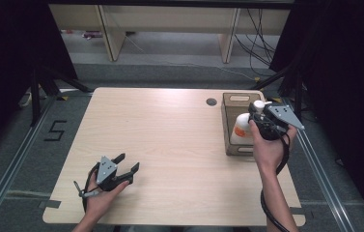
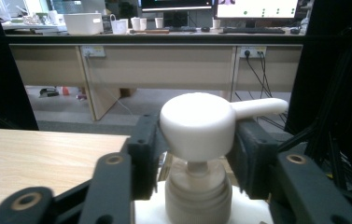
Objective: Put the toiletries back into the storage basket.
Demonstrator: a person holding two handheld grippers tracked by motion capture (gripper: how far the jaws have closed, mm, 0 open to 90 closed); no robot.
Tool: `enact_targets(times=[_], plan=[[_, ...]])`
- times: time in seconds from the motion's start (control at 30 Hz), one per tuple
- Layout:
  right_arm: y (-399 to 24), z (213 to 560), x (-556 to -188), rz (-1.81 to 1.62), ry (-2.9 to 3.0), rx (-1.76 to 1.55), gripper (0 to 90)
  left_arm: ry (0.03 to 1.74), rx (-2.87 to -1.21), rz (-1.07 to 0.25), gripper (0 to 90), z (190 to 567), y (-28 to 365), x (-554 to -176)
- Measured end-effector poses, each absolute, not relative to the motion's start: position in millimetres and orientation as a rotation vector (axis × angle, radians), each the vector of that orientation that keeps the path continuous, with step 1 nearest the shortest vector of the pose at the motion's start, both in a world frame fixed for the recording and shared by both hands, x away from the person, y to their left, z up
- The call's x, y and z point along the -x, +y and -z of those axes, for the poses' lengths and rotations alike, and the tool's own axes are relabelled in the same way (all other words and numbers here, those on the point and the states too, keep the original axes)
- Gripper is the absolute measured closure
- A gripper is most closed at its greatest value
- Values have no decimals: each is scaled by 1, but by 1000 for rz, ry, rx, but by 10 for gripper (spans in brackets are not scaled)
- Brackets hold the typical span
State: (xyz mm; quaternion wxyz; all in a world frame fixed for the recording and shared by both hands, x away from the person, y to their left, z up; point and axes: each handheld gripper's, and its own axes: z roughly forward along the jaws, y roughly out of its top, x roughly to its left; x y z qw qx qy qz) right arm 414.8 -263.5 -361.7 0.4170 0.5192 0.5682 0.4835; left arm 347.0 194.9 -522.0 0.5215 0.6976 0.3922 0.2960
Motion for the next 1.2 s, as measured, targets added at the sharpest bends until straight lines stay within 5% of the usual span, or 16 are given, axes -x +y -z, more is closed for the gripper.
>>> enact_targets(times=[0.43,1.2], plan=[[-262,363,-414,-1185,1420,-1318,320,931,-1660,-704,328,522,195,-347],[-272,371,-373,-1237,1397,-1281,331,937,-1657,-704,329,522,196,-348]])
